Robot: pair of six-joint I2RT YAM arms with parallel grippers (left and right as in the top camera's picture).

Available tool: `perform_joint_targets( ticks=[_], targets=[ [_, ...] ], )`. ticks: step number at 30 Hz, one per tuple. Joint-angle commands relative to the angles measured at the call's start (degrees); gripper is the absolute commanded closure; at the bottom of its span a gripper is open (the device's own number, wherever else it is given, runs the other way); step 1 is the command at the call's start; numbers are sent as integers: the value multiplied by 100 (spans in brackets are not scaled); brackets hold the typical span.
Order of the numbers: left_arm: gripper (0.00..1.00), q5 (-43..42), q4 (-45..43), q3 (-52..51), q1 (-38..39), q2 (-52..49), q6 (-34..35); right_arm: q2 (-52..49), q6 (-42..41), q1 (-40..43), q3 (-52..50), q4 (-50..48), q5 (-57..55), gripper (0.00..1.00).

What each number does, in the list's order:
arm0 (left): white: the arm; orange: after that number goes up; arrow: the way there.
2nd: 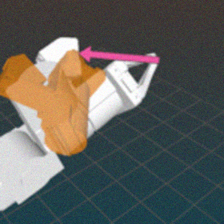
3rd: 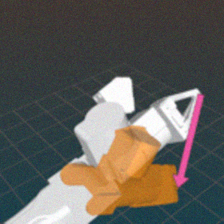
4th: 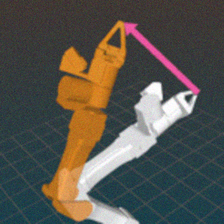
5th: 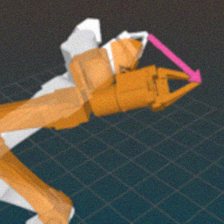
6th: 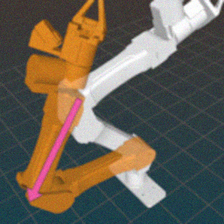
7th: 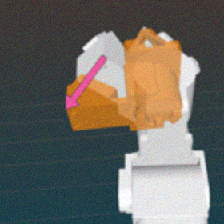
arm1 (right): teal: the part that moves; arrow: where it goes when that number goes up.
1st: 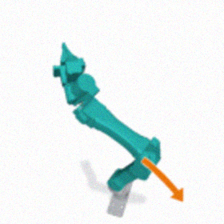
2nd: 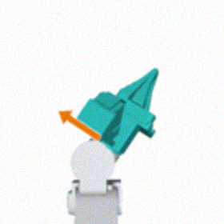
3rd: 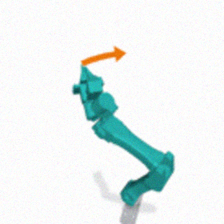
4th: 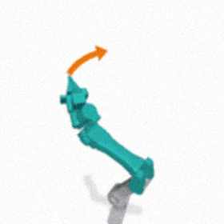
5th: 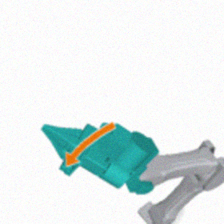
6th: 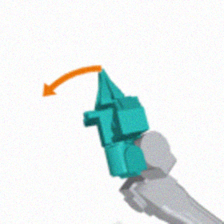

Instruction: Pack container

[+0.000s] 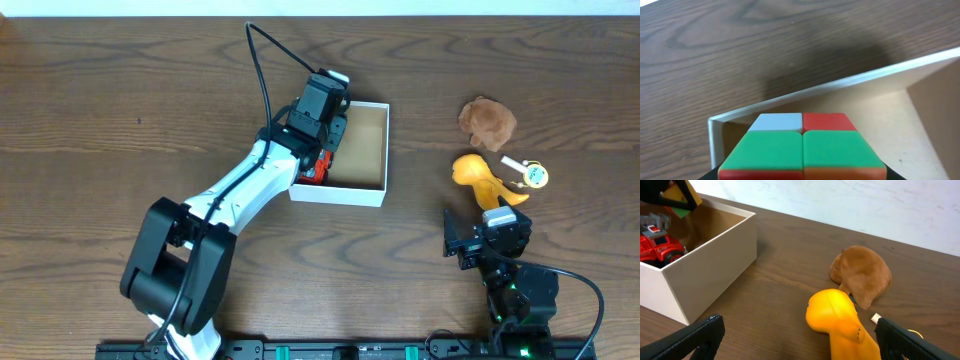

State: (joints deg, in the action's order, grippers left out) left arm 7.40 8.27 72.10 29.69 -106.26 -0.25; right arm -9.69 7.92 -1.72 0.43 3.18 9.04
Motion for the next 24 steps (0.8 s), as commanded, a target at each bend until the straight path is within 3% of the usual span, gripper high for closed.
perform_joint_targets(
  ticks=[1,9,24],
  targets=[
    [65,446,-70,107,-17,-17,210,31,-61,68,-11,17,39,1],
    [65,448,72,105,-55,-17,796,31,-61,68,-11,20,39,1],
    [64,450,492,105,-52,-17,807,31,-61,68,-11,20,39,1]
  ],
)
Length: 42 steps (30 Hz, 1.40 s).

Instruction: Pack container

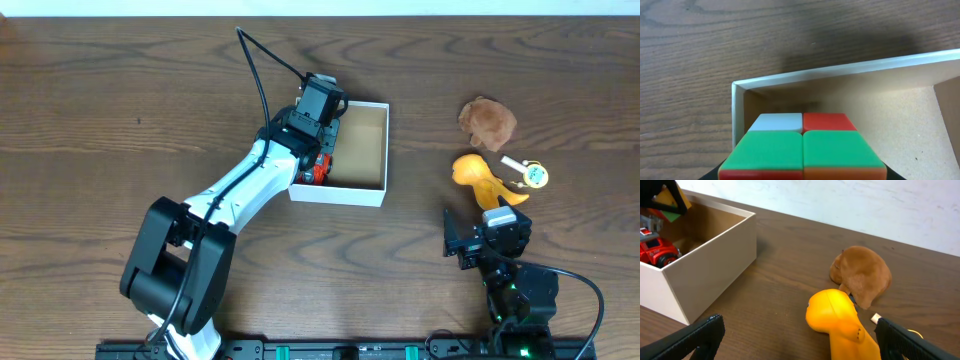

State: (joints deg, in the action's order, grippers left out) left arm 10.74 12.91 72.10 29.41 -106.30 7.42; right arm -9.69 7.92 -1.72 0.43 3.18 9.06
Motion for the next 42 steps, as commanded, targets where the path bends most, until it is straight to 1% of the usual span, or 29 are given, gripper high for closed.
perform_joint_targets(
  ticks=[1,3,6,8,10,12,13,17,21,26,28,29,33,34,38,39,42],
  targets=[
    [64,116,28,105,-24,-13,39,31,-61,68,-11,20,37,1],
    [64,116,26,105,-24,-13,39,31,-61,68,-11,20,35,1],
    [49,140,28,105,-24,-13,39,31,-61,68,-11,17,35,1],
    [47,160,28,105,-24,-13,39,31,-61,68,-11,20,37,1],
    [40,203,28,105,-24,-13,37,31,-61,68,-11,20,37,1],
    [39,203,28,105,-31,-13,37,31,-61,68,-11,17,37,1],
    [36,203,26,105,-35,-13,37,31,-61,68,-11,20,37,1],
    [35,208,26,105,-46,-11,39,31,-61,68,-11,20,37,1],
    [35,398,0,107,-46,-11,39,31,-61,68,-11,20,37,1],
    [35,308,-87,107,-9,15,42,31,-61,68,-11,17,35,1],
    [38,79,-114,107,35,46,39,31,-61,68,-11,20,35,1],
    [43,-31,-125,107,61,63,39,31,-61,68,-11,20,37,1],
    [80,-376,-101,107,177,162,37,31,-61,68,-11,20,37,1],
    [87,-433,-90,107,199,181,39,31,-61,68,-11,20,37,1],
    [90,-584,109,107,291,195,39,31,-61,68,-11,20,37,1],
    [94,-586,177,107,310,195,37,31,-61,68,-11,20,37,1],
    [94,-584,350,105,358,192,35,31,-61,68,-11,20,37,1]
  ],
)
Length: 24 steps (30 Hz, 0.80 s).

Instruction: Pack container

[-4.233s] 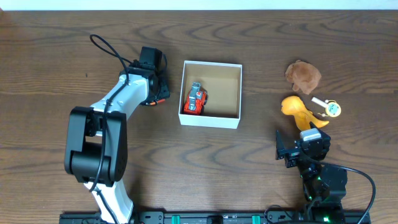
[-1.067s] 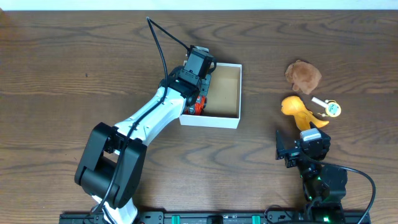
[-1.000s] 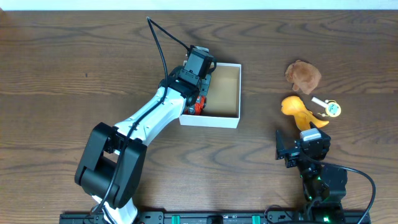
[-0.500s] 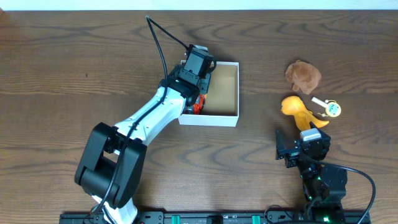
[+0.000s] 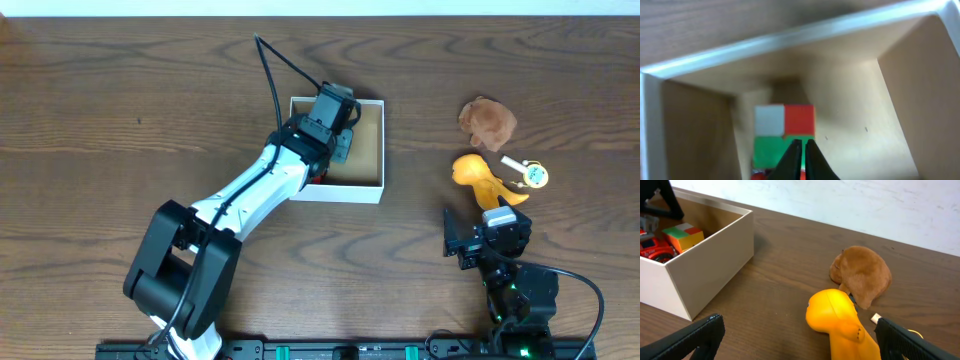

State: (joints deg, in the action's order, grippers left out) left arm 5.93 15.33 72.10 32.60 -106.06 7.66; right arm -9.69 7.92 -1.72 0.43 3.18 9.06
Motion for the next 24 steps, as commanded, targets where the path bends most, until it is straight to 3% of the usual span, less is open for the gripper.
perform_joint_targets(
  ticks=[1,5,11,24],
  targets=[
    [94,-103,133,105,37,166,11,31,-61,68,-11,17,37,1],
    [94,-133,125,98,37,144,11,31,-61,68,-11,20,35,1],
    [94,-831,-133,98,37,11,-9,31,-61,68,-11,20,37,1],
    [94,-831,-328,98,33,-562,-273,31,-61,68,-11,20,37,1]
  ],
)
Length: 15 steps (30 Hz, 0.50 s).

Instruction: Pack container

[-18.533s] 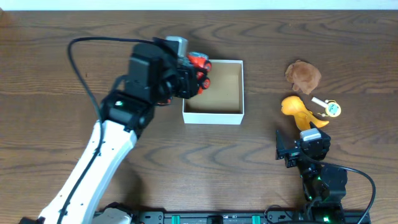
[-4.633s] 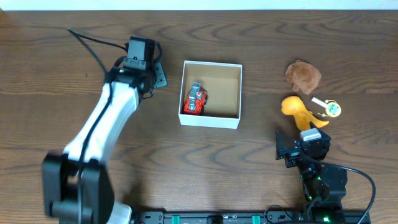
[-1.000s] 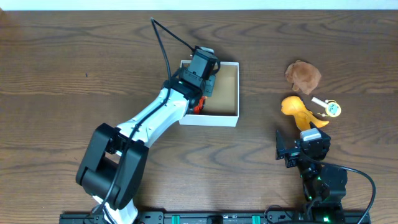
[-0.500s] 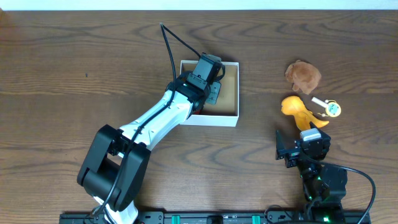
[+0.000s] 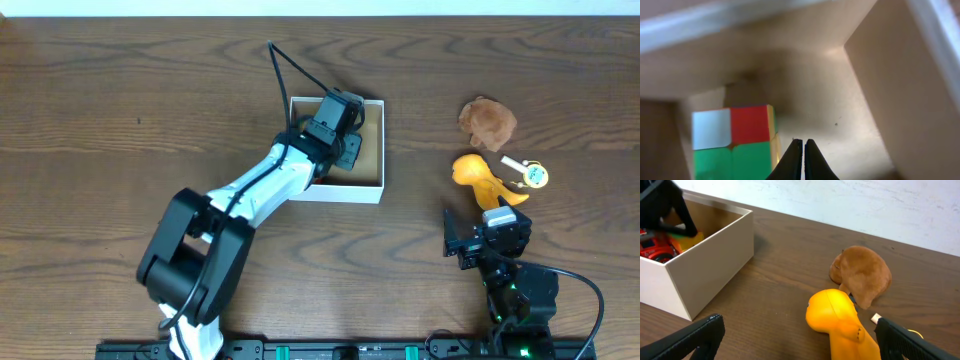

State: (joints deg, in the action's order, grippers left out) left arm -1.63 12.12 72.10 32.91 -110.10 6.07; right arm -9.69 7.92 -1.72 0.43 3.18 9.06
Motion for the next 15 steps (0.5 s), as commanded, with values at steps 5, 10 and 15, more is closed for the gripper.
perform_joint_targets(
  ticks=[5,10,15],
  targets=[
    [94,0,-98,101,2,-221,-348,31,-61,68,-11,20,37,1],
    [94,542,-153,101,2,-221,-369,31,-61,68,-11,20,37,1],
    [94,732,-151,101,2,-221,-391,31,-61,68,-11,20,37,1]
  ],
)
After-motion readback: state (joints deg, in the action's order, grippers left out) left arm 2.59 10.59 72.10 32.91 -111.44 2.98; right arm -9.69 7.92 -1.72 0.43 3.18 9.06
